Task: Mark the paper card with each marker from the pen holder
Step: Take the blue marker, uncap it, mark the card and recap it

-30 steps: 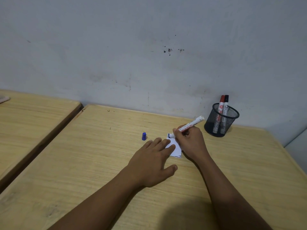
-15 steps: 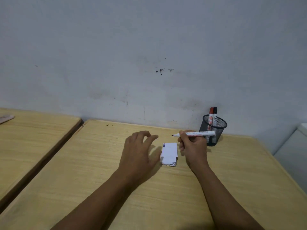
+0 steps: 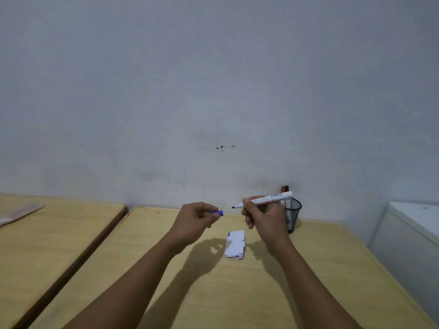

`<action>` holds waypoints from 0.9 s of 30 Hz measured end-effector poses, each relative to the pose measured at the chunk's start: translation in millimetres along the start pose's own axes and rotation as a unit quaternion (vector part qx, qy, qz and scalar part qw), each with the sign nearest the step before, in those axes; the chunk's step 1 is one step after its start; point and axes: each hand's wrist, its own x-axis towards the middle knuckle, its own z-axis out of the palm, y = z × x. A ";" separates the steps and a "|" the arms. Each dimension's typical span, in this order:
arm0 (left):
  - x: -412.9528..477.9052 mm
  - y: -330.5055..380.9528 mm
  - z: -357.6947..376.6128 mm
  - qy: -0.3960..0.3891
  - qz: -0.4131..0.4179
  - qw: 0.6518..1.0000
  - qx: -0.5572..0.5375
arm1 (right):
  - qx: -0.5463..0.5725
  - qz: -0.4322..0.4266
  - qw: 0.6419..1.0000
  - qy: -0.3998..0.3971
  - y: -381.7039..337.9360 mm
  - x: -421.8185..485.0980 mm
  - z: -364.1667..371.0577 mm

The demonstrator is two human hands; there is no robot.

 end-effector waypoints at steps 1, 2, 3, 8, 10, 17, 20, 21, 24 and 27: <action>-4.4 11.9 2.6 -0.003 0.009 1.000 -0.021 | 0.016 0.000 1.000 -0.003 -8.3 -2.2 0.4; -6.5 20.9 5.0 -0.008 0.019 0.999 -0.037 | 0.030 0.000 1.000 -0.005 -14.3 -2.8 1.1; -10.7 31.3 6.8 -0.013 0.031 0.998 -0.053 | 0.040 -0.002 0.999 -0.004 -22.1 -5.2 0.2; -30.9 65.2 11.4 -0.033 0.077 0.995 -0.052 | 0.041 -0.019 0.998 -0.037 -57.3 -23.9 -10.4; -36.9 75.0 12.9 -0.054 0.097 0.993 -0.037 | 0.036 -0.021 0.998 -0.043 -69.1 -31.2 -14.9; -47.5 100.2 42.3 0.072 0.238 0.964 0.091 | 0.028 0.015 0.999 0.010 -90.9 -43.8 -31.0; -41.4 102.8 49.9 0.090 0.261 0.952 0.129 | -0.058 0.028 0.997 0.039 -91.7 -41.7 -36.5; -38.3 104.6 51.0 0.100 0.268 0.948 0.143 | -0.117 0.010 0.991 0.070 -88.4 -39.7 -39.2; -27.0 113.8 55.2 0.116 0.295 0.931 0.182 | -0.250 -0.106 0.951 0.149 -74.5 -31.7 -51.9; -14.6 121.0 66.7 0.090 0.320 0.915 0.228 | -0.337 -0.193 0.917 0.092 -64.9 -19.2 -63.9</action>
